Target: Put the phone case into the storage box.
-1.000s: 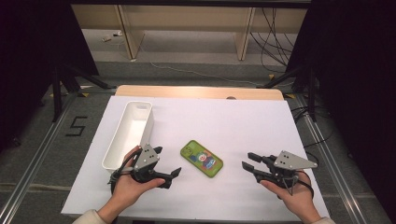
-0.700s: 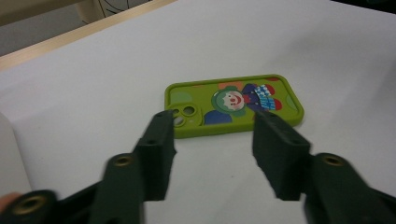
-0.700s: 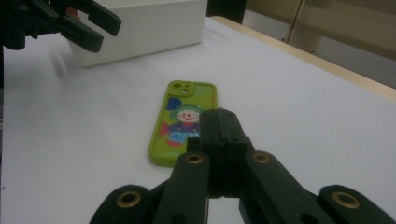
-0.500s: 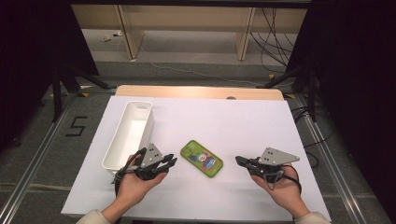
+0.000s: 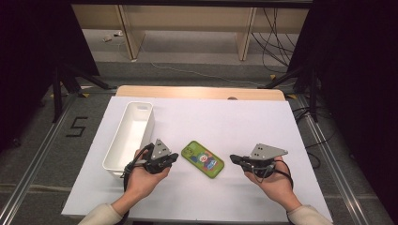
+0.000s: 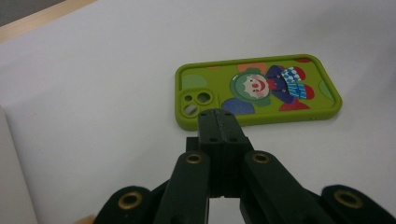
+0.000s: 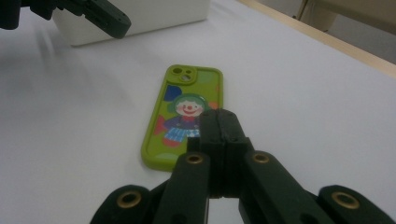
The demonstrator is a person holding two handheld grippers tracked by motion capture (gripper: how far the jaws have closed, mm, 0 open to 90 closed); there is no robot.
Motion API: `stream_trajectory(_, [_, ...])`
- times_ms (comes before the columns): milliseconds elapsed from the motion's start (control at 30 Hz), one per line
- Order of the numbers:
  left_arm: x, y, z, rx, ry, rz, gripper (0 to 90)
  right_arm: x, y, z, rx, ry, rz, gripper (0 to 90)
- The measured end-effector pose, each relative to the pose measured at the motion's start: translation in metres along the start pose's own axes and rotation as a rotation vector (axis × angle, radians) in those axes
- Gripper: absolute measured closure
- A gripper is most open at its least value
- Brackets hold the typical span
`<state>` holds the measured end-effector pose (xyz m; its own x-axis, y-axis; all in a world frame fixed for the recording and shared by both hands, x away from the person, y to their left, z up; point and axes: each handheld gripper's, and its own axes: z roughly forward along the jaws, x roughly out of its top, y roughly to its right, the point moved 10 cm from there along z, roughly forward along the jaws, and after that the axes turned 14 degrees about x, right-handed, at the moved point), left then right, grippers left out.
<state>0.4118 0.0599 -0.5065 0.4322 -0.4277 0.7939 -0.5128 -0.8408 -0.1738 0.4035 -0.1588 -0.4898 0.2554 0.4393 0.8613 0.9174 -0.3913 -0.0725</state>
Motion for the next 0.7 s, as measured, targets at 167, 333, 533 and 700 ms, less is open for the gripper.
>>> stream_trajectory(167, [0.002, -0.001, -0.001, 0.003, 0.013, -0.010, 90.0, 0.000, 0.002, 0.002, -0.002, 0.002, 0.003, 90.0])
stream_trajectory(333, [-0.001, 0.003, 0.001, -0.012, -0.004, -0.008, 89.9, -0.001, 0.004, 0.001, -0.011, -0.003, 0.010, 90.0])
stream_trajectory(533, [-0.004, 0.005, 0.004, -0.031, -0.025, -0.020, 81.0, -0.003, 0.008, 0.002, -0.016, 0.001, 0.027, 89.3])
stream_trajectory(700, [-0.003, 0.009, 0.007, -0.031, -0.022, -0.052, 55.0, -0.006, 0.014, 0.004, -0.031, -0.002, 0.061, 80.0])
